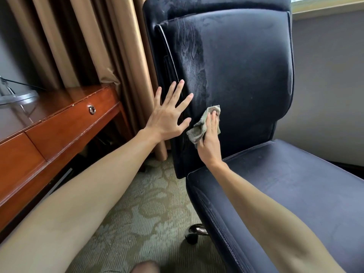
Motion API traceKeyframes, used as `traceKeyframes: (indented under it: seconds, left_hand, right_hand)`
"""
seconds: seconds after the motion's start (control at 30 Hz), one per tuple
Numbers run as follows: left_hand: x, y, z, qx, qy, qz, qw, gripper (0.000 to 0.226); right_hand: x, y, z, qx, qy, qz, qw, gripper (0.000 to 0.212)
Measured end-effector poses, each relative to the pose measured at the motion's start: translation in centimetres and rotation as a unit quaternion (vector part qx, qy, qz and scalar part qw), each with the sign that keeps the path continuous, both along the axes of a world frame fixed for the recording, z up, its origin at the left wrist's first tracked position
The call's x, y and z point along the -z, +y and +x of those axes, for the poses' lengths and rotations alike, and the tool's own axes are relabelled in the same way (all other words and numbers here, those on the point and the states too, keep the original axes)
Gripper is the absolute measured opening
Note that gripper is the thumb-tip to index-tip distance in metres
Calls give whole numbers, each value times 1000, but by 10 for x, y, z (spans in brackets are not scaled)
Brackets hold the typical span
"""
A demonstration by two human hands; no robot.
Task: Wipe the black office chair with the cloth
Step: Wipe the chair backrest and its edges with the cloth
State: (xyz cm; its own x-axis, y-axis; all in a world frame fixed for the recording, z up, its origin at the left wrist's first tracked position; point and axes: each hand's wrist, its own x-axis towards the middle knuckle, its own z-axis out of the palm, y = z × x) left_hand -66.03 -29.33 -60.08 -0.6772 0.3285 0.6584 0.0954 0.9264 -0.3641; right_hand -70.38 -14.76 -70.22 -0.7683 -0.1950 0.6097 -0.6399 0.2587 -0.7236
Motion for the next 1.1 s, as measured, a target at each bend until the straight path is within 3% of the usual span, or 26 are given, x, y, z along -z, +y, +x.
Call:
traceKeyframes:
  seconds: [0.23,0.43,0.73,1.1]
  left_hand:
    - [2,-1,-6,5,9,0,1000,67]
    - [2,4,-13,3,6,5,1000,71]
    - [-2,0,-27,2,-7,-11,1000,78]
    - [17,7,-35,-9,-40,49,998,78]
  right_hand:
    - [5,-4,-9,20,79,38,996,64]
    - [29,6,-6,20,79,81,993,63]
    - [-44,1,-40,54,109,34,992,53]
    - [21,18,-45,59,150,101,982,62]
